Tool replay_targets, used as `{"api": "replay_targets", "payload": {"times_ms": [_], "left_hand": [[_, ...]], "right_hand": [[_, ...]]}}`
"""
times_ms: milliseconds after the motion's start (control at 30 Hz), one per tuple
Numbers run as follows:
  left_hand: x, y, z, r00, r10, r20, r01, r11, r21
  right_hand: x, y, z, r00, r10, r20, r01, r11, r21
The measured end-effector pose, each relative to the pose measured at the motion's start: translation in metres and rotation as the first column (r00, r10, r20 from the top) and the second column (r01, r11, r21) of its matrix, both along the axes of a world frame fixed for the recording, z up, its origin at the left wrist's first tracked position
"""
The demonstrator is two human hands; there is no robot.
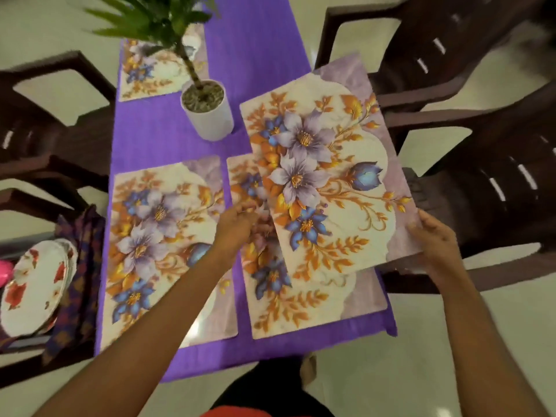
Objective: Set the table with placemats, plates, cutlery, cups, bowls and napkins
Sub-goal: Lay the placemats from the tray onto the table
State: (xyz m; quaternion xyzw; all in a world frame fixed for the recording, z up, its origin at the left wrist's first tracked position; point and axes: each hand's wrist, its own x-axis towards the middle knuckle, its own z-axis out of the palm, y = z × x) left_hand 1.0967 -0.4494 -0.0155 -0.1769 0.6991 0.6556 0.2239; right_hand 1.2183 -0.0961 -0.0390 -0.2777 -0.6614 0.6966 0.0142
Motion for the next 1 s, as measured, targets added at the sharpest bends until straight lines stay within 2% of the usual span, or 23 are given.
{"api": "replay_targets", "payload": {"times_ms": [67,167,233,400,467,600,700,833,1000], "left_hand": [[-0.032,0.010,-0.008,0.995,-0.002,-0.101,-0.007,0.996,-0.085],[-0.078,0.022,-0.018,0.952,-0.074,-0.297,-0.021,0.952,-0.305],[-0.105,0.030,-0.022,0.913,-0.112,-0.392,-0.045,0.927,-0.372],[-0.168,0.048,-0.039,0.749,-0.304,-0.588,-0.057,0.855,-0.515],[-0.193,0.056,-0.048,0.698,-0.397,-0.596,-0.054,0.800,-0.597],[-0.238,0.071,-0.059,0.651,-0.483,-0.585,-0.080,0.723,-0.686],[-0.269,0.074,-0.070,0.664,-0.533,-0.524,-0.075,0.649,-0.757],[-0.303,0.079,-0.083,0.702,-0.586,-0.405,-0.024,0.549,-0.835],[-0.337,0.089,-0.089,0.733,-0.597,-0.327,-0.061,0.421,-0.905]], "right_hand": [[-0.040,0.003,0.000,0.998,-0.043,-0.049,0.044,0.999,0.023],[-0.125,0.008,-0.005,0.992,-0.121,-0.042,0.122,0.992,0.028],[-0.190,0.010,-0.010,0.990,-0.133,-0.038,0.134,0.991,0.025],[-0.334,-0.006,-0.021,0.996,-0.085,-0.017,0.085,0.996,0.035],[-0.382,-0.014,-0.027,0.996,-0.082,-0.023,0.083,0.996,0.035],[-0.462,-0.028,-0.041,0.999,-0.027,-0.029,0.028,0.999,0.035],[-0.503,-0.040,-0.056,1.000,-0.009,-0.006,0.009,0.992,0.127],[-0.525,-0.057,-0.059,1.000,-0.003,0.023,-0.005,0.937,0.349],[-0.544,-0.067,-0.059,0.999,-0.029,-0.025,0.037,0.898,0.439]]}}
